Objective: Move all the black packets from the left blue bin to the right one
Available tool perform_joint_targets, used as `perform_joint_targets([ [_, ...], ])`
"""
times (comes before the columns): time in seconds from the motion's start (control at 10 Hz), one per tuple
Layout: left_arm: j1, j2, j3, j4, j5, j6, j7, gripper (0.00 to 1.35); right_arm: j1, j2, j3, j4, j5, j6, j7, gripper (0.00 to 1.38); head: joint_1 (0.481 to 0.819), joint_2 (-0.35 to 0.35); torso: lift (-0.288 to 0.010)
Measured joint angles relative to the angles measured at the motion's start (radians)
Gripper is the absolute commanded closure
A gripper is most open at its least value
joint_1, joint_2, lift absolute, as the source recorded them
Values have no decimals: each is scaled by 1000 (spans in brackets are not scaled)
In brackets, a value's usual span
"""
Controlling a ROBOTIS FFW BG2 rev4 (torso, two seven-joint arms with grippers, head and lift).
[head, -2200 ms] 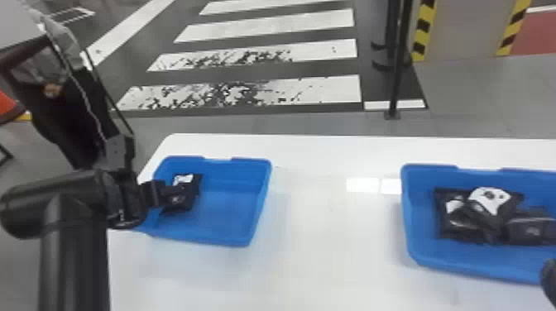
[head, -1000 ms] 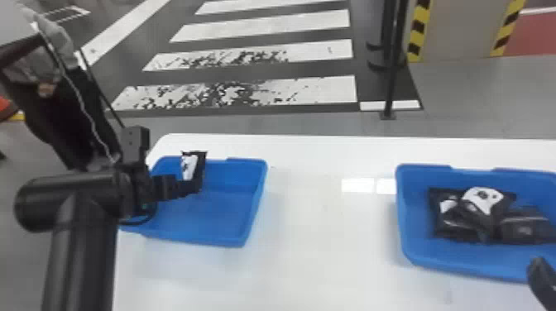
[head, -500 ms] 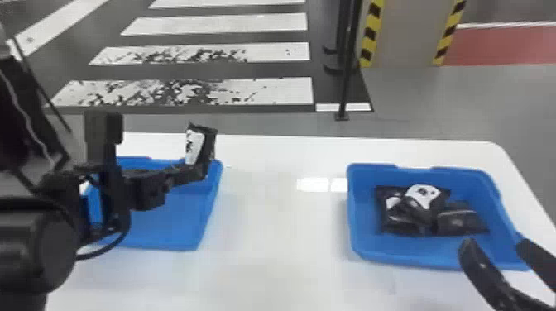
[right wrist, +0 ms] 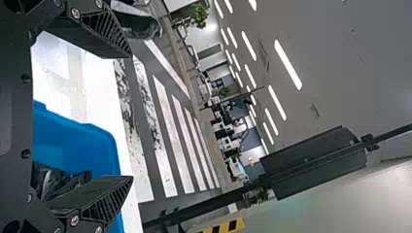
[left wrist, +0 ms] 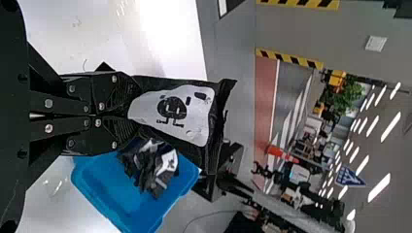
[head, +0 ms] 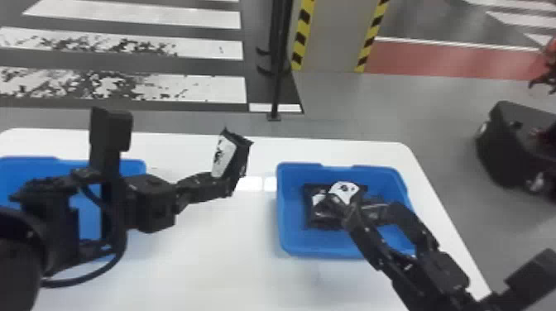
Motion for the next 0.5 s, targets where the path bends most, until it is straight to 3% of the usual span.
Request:
perform_joint_targets([
  [0.5, -65, 14, -166, 33, 73, -7, -1, 1204, -146, -27, 90, 64, -23, 0, 24, 136, 695, -235, -150],
])
